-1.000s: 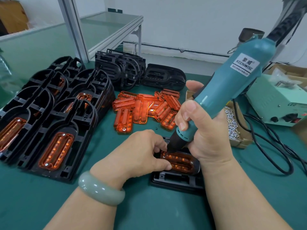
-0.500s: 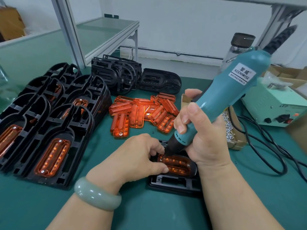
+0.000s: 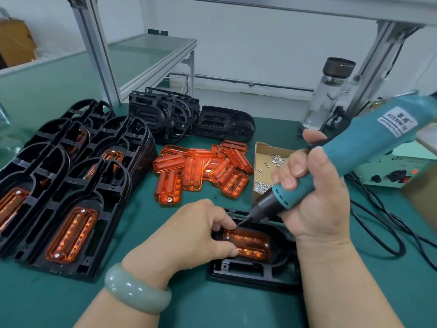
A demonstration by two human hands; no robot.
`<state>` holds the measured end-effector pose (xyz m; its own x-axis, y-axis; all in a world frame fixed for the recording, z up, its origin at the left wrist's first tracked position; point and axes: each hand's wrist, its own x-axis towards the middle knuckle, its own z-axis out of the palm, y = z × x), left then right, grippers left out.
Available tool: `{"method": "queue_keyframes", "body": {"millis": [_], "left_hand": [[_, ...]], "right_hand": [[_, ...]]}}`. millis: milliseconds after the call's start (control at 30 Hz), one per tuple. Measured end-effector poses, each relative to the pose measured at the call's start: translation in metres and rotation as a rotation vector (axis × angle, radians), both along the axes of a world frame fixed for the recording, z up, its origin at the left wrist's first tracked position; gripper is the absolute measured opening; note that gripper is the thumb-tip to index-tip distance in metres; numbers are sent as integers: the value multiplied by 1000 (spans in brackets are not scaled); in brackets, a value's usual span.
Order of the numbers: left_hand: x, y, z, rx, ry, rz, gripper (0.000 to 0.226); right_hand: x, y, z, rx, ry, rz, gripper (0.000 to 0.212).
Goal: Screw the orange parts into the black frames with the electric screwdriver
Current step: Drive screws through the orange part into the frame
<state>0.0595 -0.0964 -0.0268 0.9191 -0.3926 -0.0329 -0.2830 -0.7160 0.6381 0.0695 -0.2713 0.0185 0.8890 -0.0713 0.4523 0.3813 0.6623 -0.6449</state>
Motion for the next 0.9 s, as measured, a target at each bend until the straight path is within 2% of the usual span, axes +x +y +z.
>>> {"method": "queue_keyframes", "body": {"millis": [133,367,533,700,767,833,900], "left_hand": [[-1,1,1,-2,-8,-21,33],[-3,-1,11,148,-95,-73,42],[-8,-1,13,139,-100,-77,44],[-10,-16,16,55,-146,-119,63],[-13,-24,18,19,-132,-161,80],[-15,-31,17,74,-105,-237,100],[-17,-37,15,154,-103,-306,100]], "right_hand": [[4,-12,-4,69,85,-91,15],[6,-20,-5,156,97,-150,13],[5,-25,-3,200,96,-166,11],[5,-30,-3,246,103,-172,15],[5,-32,-3,259,102,-175,14],[5,-34,-3,263,94,-173,14],[5,-35,-3,249,100,-199,14]]}}
